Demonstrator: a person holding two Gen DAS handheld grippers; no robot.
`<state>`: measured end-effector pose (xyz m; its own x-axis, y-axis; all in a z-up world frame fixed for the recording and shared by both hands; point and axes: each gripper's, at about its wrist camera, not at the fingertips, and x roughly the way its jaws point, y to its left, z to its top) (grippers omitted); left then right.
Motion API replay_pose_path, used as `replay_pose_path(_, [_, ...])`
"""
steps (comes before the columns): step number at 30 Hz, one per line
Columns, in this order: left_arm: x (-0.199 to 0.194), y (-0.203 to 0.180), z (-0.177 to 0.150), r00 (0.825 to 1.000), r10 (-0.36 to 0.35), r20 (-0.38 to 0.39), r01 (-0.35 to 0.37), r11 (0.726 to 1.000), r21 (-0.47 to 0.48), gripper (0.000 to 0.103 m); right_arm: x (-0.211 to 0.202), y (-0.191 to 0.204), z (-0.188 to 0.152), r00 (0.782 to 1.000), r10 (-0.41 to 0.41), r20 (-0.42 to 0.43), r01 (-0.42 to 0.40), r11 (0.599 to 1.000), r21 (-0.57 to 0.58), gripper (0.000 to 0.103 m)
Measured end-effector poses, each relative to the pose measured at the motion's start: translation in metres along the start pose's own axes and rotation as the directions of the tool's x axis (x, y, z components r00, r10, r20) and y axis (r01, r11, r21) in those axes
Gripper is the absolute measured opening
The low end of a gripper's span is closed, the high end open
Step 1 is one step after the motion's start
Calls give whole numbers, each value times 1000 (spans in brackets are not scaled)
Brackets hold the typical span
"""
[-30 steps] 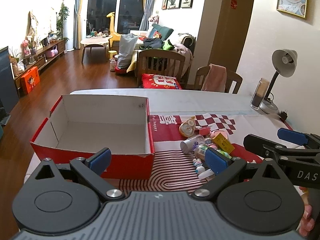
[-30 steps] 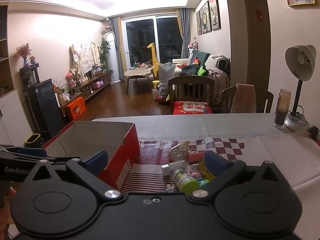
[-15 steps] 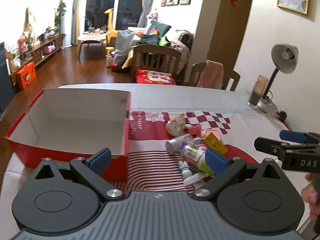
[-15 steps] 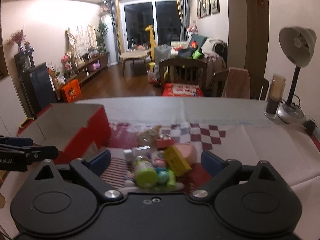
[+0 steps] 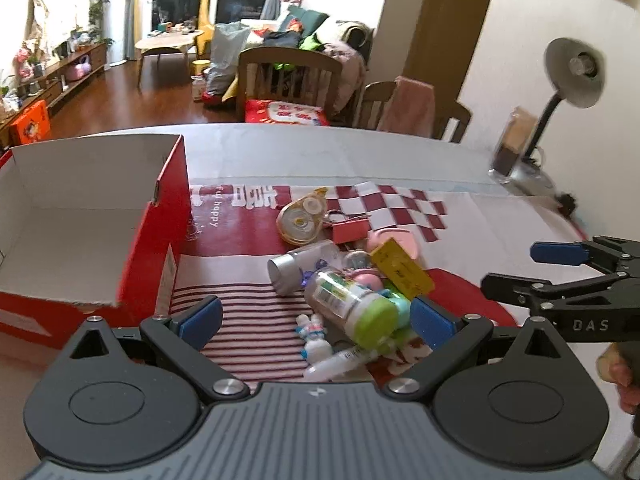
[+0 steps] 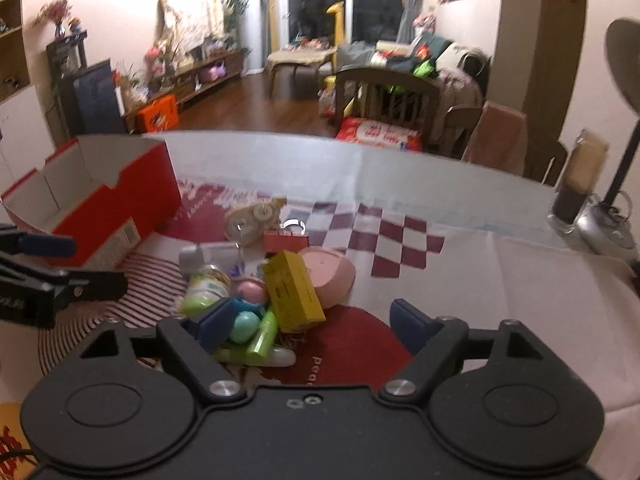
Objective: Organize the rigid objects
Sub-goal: 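Lower left tool onto green-lidded jar while right tool lowers onto yellow box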
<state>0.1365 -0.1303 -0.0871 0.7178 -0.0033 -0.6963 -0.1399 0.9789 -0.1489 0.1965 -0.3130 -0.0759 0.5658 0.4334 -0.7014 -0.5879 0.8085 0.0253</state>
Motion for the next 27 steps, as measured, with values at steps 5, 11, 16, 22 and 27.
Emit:
replay_pose_path(5, [31, 0, 8, 997, 9, -70, -15, 996, -87, 101, 25, -14, 1, 998, 51, -35, -52, 998, -29, 77])
replay_pose_path(11, [63, -10, 18, 990, 17, -141, -35, 992, -121, 100, 52, -25, 0, 992, 105, -76, -108, 993, -38, 74])
replay_pose_path(16, [84, -13, 18, 977, 15, -213, -52, 985, -167, 100, 70, -35, 2, 986, 143, -91, -146, 989, -27, 70])
replay_pose_path(22, [98, -21, 21, 968, 17, -251, -65, 981, -182, 91, 92, -40, 1, 972, 199, -128, -202, 979, -7, 62])
replay_pose_path(27, [107, -27, 21, 960, 17, -278, -69, 982, -178, 80, 103, -41, 2, 960, 244, -135, -242, 970, 28, 59])
